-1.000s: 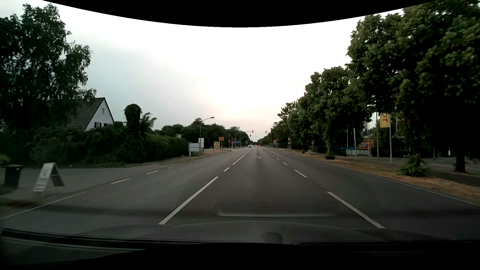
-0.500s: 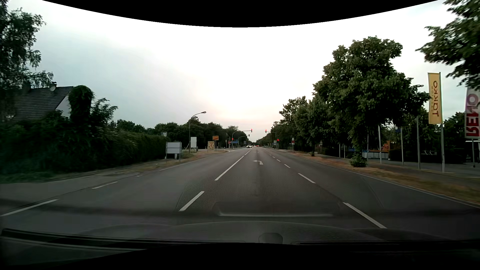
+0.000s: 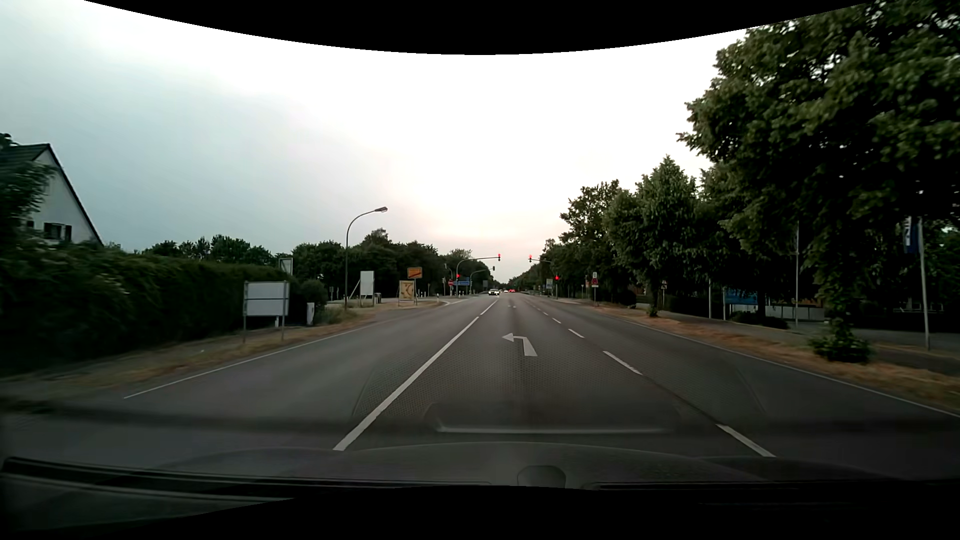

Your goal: Follow the waypoints while adhering to traffic rules and regulations

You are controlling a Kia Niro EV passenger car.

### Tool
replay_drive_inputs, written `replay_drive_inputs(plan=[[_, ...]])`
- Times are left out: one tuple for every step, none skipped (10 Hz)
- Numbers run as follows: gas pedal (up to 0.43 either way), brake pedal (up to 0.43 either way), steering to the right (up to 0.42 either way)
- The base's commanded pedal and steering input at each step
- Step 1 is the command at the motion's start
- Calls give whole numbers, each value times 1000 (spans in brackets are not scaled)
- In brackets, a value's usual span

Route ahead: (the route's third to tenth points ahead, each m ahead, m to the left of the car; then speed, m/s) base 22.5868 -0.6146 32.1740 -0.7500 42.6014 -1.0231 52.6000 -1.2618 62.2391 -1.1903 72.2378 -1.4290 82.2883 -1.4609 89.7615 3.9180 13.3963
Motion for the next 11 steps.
replay_drive_inputs(plan=[[0,140,7],[0,146,7],[0,159,7],[0,171,7],[0,177,7],[0,183,7],[0,189,6],[0,195,6],[0,201,5],[0,201,5],[0,207,4]])
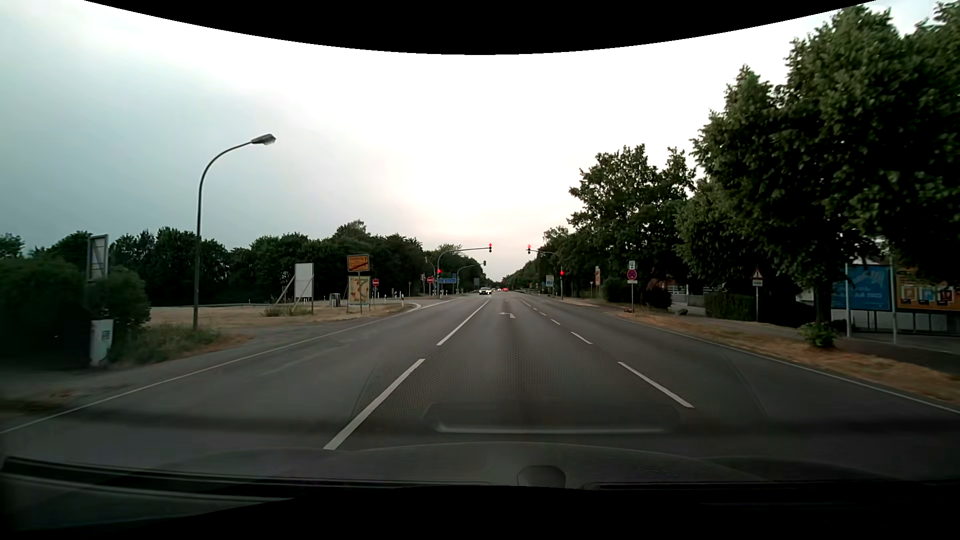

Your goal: Follow the waypoints while adhering to traffic rules and regulations

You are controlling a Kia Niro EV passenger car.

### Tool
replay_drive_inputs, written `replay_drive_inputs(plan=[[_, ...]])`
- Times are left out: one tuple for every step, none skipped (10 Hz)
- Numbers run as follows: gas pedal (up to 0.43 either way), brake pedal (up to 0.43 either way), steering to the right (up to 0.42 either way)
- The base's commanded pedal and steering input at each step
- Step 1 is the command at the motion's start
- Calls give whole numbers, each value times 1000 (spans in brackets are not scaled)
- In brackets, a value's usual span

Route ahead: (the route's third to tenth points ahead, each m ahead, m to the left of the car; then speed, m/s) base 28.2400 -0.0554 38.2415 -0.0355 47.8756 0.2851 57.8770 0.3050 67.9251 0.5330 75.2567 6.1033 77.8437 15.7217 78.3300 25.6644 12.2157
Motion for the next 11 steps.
replay_drive_inputs(plan=[[0,207,3],[0,213,3],[0,213,2],[0,213,2],[0,207,2],[0,213,2],[0,213,2],[0,213,2],[0,213,1],[0,213,1],[0,207,0]])
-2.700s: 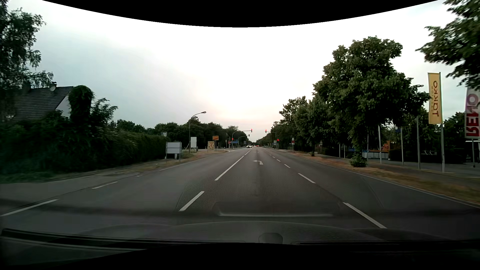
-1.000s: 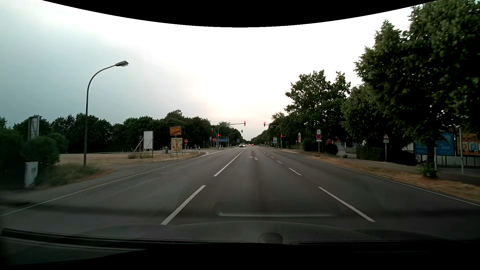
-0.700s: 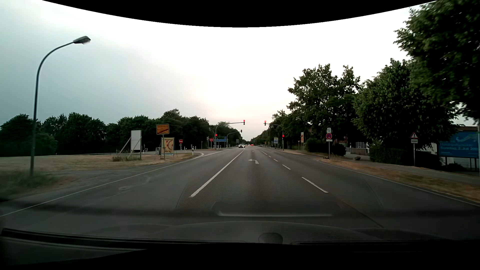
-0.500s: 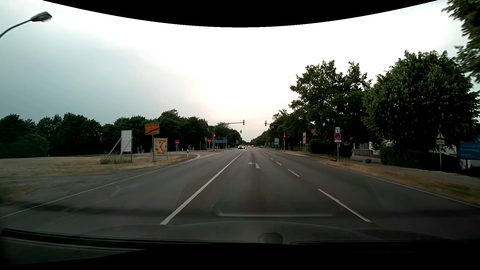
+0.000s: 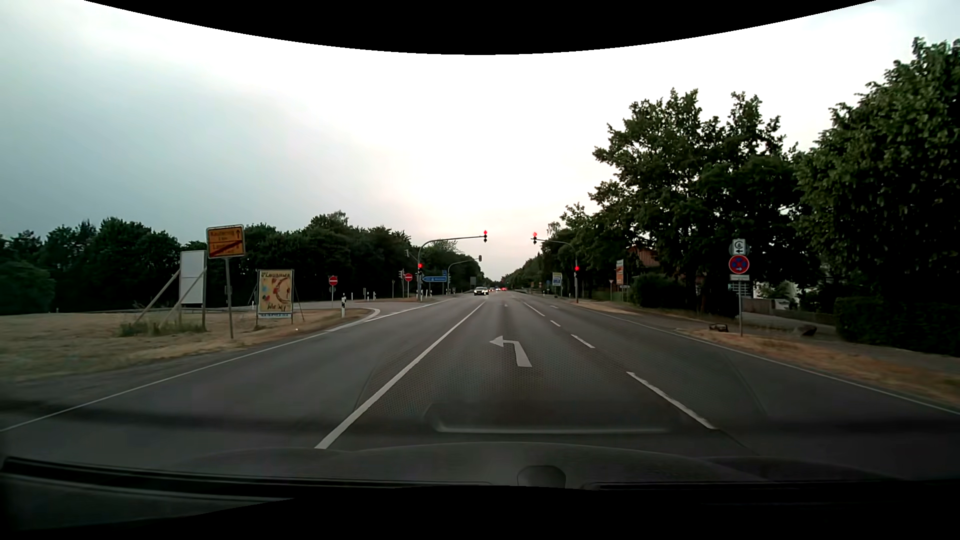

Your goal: Follow the waypoints while adhering to traffic rules and regulations

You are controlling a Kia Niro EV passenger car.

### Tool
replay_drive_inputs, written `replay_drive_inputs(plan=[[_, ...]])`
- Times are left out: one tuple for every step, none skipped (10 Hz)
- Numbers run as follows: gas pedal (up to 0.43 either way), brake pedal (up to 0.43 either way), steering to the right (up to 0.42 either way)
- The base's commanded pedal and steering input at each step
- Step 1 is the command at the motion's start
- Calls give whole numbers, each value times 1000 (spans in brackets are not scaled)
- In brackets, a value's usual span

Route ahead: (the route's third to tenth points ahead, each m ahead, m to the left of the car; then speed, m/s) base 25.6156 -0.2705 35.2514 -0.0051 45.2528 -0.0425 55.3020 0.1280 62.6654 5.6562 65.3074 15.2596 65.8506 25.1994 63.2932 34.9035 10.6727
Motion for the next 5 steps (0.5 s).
replay_drive_inputs(plan=[[0,213,-1],[0,213,-1],[0,207,-2],[0,213,-2],[0,213,-3]])
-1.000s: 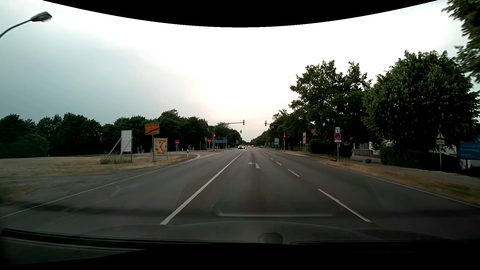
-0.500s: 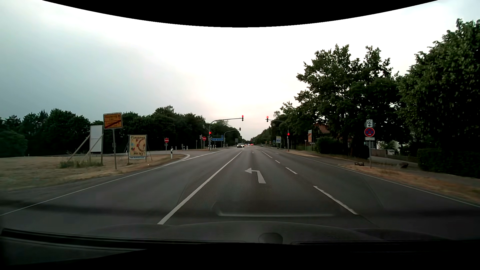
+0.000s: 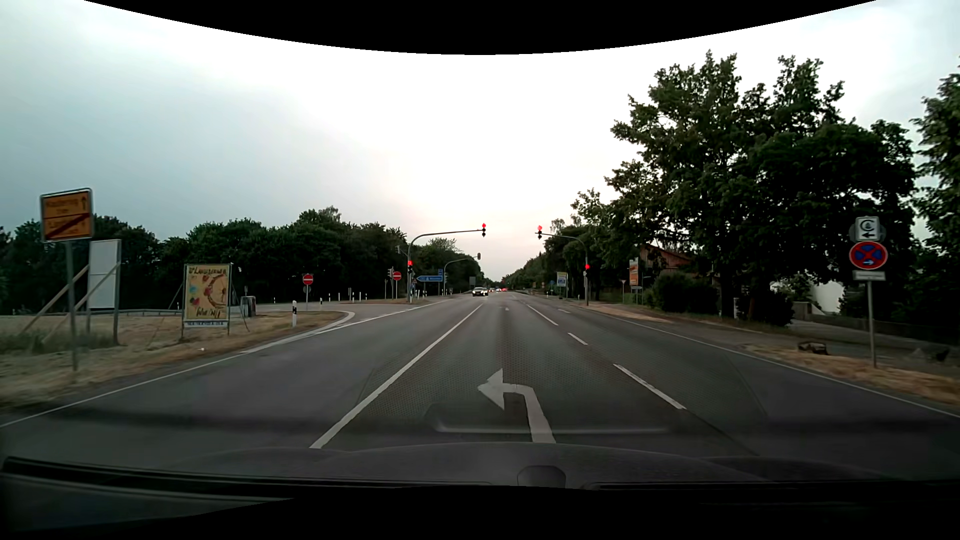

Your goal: Follow the waypoints while adhering to traffic rules and regulations

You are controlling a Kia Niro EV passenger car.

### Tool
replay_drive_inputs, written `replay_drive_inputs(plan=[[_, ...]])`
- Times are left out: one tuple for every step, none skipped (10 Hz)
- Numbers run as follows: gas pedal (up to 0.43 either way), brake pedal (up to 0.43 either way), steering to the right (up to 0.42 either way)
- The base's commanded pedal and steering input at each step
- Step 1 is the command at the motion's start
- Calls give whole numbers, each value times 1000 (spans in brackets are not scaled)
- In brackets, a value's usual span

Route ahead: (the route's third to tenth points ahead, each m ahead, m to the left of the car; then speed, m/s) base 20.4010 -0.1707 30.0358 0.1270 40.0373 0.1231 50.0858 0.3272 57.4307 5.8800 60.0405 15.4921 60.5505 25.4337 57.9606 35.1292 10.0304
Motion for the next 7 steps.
replay_drive_inputs(plan=[[0,213,-4],[0,213,-3],[0,207,-3],[0,195,-3],[0,189,-3],[0,189,-3],[0,201,0]])
